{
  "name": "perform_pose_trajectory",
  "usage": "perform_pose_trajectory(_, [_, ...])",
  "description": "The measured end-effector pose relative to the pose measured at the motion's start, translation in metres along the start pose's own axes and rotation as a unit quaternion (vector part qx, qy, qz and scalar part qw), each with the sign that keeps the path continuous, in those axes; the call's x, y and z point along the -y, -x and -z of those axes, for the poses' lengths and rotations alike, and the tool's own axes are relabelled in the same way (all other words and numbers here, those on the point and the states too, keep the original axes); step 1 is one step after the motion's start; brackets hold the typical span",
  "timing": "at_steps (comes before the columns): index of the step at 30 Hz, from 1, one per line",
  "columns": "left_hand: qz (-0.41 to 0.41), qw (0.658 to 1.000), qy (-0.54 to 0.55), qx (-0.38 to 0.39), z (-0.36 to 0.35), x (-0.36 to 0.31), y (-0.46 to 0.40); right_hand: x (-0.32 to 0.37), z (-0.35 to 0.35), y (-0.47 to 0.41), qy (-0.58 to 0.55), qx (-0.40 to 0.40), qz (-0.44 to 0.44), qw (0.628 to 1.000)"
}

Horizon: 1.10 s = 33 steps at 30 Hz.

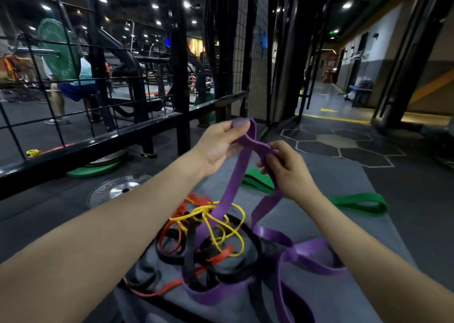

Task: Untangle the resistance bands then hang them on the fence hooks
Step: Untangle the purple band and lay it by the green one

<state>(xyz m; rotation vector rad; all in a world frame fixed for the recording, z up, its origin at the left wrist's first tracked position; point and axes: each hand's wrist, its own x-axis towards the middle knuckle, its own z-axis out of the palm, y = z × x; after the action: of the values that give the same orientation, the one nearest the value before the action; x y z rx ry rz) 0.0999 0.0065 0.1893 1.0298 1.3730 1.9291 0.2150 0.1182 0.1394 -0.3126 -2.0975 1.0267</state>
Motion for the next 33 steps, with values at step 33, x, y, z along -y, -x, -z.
perform_pose_trajectory(33, [-0.021,0.816,-0.577,0.016,0.120,0.167,0.017,-0.126,-0.098,0.041,0.337,0.217,-0.166,0.901])
